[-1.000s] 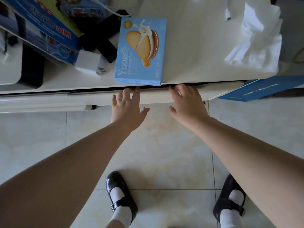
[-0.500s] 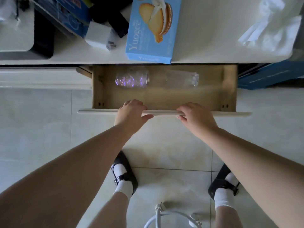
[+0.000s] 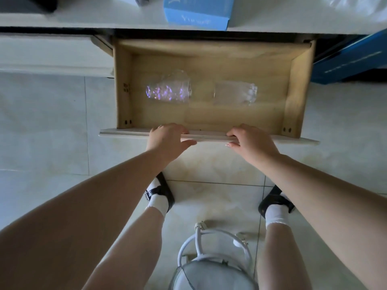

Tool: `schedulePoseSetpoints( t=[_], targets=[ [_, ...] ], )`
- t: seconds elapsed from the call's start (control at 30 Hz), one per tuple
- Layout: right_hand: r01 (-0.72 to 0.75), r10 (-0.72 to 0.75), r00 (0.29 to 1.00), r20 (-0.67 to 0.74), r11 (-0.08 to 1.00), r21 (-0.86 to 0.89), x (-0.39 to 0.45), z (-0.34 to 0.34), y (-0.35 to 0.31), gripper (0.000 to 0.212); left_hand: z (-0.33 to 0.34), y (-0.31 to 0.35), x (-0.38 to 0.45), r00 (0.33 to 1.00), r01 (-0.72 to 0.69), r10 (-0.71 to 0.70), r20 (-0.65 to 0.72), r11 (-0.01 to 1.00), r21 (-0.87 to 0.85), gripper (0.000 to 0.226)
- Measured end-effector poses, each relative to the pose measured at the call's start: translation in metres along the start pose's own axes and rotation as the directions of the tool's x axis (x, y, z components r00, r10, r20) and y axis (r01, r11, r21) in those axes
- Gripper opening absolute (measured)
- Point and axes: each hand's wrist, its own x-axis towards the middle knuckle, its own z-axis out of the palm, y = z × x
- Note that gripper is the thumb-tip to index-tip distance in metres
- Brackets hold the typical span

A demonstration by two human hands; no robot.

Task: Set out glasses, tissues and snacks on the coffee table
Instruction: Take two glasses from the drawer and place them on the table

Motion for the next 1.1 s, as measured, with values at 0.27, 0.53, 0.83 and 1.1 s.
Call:
schedulePoseSetpoints(
  t=[0.27,0.53,0.83,1.1],
  targets=[
    [-0.029,0.028,0.999,0.034,0.999,0.030,-0.002,-0.001,-0.002,0.034,-0.002,0.001,-0.001,0.999,0.002,-0.002,0.047,1.000,0.014,0.042],
    [-0.043,0.035,0.995,-0.094,0.996,-0.081,0.033,-0.013,-0.001,0.054,-0.025,-0.016,0.035,0.997,0.016,-0.020,-0.072,0.999,-0.046,0.056],
    [-0.080,0.041,0.989,-0.143,0.955,-0.285,0.120,-0.001,0.015,0.102,-0.019,-0.032,0.106,0.980,-0.130,0.142,-0.139,0.987,0.091,0.101],
    [-0.012,-0.057,0.970,-0.235,0.959,-0.283,0.127,0.003,0.020,0.081,-0.006,-0.041,0.114,0.955,-0.196,0.232,-0.186,0.962,0.191,0.087]
  ],
)
